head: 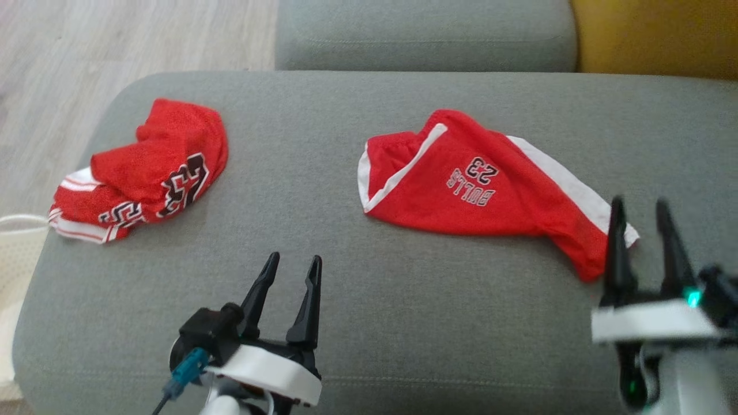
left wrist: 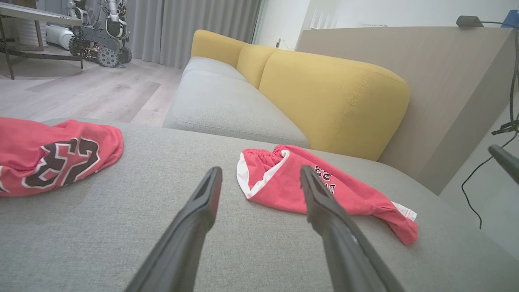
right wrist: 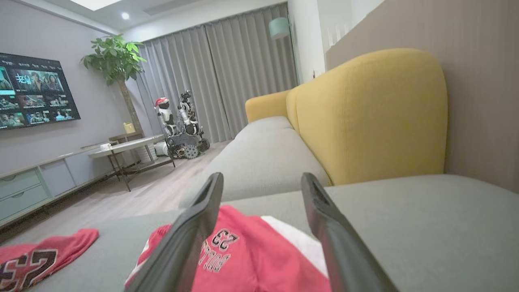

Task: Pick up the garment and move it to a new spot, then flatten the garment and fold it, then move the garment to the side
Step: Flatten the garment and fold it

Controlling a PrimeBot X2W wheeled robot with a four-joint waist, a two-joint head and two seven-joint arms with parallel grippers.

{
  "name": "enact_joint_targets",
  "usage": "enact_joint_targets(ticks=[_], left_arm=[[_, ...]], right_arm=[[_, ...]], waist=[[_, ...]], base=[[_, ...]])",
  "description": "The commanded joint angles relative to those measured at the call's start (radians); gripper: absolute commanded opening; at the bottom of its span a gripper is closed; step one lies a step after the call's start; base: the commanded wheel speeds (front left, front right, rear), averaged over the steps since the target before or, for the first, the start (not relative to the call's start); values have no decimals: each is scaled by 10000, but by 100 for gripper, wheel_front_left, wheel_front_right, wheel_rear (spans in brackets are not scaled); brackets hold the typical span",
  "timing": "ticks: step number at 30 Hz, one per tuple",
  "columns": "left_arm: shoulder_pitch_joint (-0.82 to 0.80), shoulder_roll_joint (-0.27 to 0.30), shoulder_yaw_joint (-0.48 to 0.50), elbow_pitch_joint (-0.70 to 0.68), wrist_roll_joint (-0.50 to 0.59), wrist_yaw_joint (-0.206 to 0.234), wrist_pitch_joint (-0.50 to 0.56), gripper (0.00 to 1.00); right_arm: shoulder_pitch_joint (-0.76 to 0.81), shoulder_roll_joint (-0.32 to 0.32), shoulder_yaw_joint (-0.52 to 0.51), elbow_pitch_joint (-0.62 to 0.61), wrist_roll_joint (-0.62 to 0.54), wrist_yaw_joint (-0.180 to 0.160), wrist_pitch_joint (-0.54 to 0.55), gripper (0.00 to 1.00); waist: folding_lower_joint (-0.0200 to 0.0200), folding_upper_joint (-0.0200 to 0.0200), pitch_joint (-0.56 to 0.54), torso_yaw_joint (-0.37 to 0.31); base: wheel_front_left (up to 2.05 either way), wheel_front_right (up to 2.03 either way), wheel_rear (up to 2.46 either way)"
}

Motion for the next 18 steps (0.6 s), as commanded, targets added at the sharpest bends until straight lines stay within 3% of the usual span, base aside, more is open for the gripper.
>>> enact_joint_targets(ticks=[1,10,18], left_arm=[[-187,-59,374,-430,-53,97,-61,100],[42,-59,317,-394,-63,77,-61,100],[-352,-59,-97,-376,-215,-69,-61,100]], right_arm=[[349,-29,514,-653,162,65,-90,100],[1334,-29,1107,-1259,453,65,66,100],[-309,-28,1648,-807,360,65,1225,100]], waist=[[0,0,-85,-150],[0,0,-33,-201],[0,0,880,715]], base=[[0,0,0],[0,0,0],[0,0,0]])
